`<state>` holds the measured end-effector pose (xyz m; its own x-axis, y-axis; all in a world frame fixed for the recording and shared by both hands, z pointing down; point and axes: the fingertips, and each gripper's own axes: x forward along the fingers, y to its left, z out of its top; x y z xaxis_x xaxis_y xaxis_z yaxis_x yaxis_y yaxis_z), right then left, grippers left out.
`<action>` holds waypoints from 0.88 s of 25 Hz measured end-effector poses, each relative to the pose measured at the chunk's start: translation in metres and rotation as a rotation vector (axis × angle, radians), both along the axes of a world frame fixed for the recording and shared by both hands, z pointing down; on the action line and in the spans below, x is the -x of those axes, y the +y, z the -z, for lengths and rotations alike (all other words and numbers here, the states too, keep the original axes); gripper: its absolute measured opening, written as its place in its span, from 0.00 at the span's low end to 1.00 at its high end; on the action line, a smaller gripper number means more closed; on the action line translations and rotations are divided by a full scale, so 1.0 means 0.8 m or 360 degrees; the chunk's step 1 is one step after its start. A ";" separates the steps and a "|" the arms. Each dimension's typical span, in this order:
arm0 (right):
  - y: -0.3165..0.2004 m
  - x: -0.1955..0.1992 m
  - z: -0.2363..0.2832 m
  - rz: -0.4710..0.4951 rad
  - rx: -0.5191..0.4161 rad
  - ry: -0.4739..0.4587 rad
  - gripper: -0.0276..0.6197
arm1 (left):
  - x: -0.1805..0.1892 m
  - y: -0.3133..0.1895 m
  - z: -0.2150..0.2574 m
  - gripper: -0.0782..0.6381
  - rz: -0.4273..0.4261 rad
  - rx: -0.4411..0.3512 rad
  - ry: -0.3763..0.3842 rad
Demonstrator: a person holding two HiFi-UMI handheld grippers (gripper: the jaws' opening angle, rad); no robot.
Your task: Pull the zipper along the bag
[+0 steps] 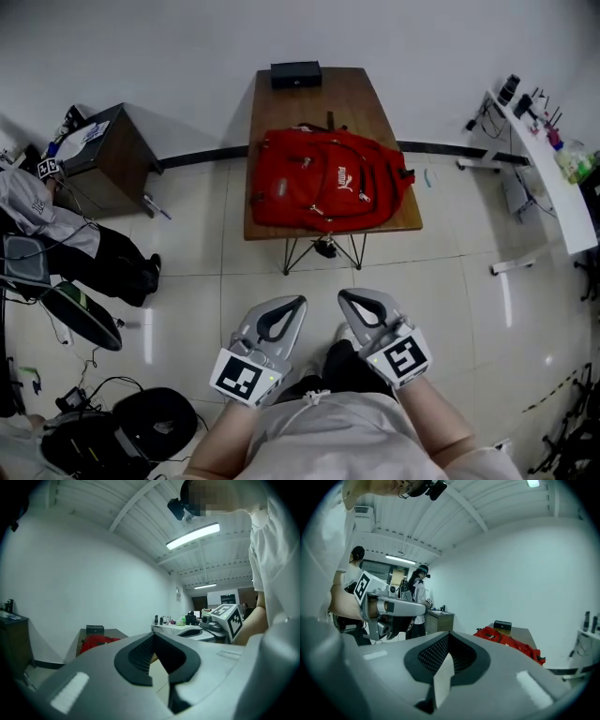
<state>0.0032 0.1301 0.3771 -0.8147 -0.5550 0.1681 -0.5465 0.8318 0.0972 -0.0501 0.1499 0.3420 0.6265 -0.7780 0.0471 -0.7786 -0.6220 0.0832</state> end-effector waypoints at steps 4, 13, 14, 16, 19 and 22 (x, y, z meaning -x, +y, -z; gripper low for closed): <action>0.029 -0.020 0.014 -0.0030 -0.0074 -0.0023 0.05 | -0.014 0.027 0.001 0.12 -0.0010 -0.0052 -0.0041; 0.050 -0.063 0.039 0.0014 -0.0119 -0.0047 0.05 | -0.066 0.040 0.035 0.12 0.0030 -0.0178 0.0011; 0.052 -0.068 0.043 0.0022 -0.0127 -0.0044 0.05 | -0.073 0.041 0.035 0.12 0.0031 -0.0174 0.0015; 0.054 -0.077 0.048 0.0035 -0.0139 -0.0039 0.05 | -0.082 0.042 0.034 0.12 0.0044 -0.0170 0.0014; 0.056 -0.088 0.051 0.0049 -0.0149 -0.0044 0.05 | -0.091 0.046 0.030 0.12 0.0059 -0.0166 -0.0006; 0.058 -0.096 0.053 0.0041 -0.0151 -0.0056 0.05 | -0.096 0.050 0.030 0.12 0.0069 -0.0166 -0.0018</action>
